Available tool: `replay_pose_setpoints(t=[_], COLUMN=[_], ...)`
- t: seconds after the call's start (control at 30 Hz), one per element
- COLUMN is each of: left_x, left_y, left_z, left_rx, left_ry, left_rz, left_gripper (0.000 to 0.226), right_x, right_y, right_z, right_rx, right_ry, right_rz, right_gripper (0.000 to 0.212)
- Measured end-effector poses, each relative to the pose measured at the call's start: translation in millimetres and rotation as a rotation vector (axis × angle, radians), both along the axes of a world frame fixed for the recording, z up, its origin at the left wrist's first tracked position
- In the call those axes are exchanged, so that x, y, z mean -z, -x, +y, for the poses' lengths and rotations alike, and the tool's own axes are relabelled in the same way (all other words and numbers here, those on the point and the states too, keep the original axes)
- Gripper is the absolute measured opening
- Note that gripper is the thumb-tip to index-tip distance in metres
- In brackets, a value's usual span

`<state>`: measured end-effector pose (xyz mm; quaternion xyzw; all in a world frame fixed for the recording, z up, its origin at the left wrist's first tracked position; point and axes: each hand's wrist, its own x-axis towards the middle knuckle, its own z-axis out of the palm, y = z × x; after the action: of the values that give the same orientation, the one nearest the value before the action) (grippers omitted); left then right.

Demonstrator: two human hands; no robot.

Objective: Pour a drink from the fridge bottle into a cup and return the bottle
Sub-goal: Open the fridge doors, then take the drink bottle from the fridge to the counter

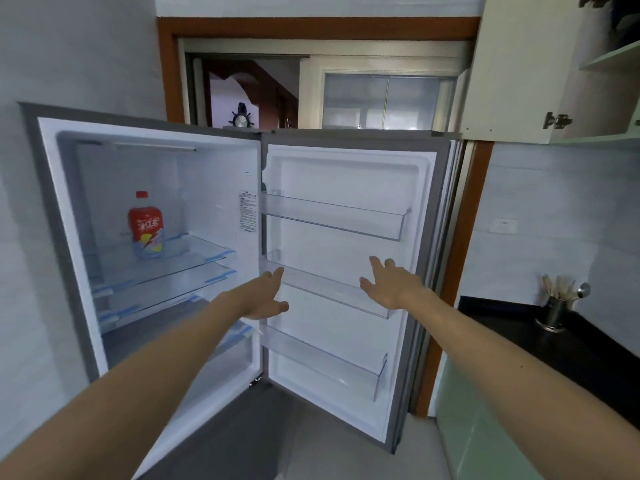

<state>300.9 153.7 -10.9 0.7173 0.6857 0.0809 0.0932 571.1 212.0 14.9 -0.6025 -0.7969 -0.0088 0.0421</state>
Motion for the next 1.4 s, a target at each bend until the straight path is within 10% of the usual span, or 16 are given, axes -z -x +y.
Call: replay_pose_setpoints(t=[0.7, 1.4], left_x=[2, -2], left_y=[239, 251], left_z=[-140, -28], left_rx=[-0.256, -0.321], left_ry=[0.011, -0.007], left_rz=[0.117, 0.185], left_gripper=[0.089, 0.087], right_x=[19, 12], right_y=[292, 333], right_z=[-57, 59], right_rx=[-0.332, -0.496], right_ry=[0.066, 0.021], right_rz=[0.020, 0.016], right_gripper=[0.070, 0.069])
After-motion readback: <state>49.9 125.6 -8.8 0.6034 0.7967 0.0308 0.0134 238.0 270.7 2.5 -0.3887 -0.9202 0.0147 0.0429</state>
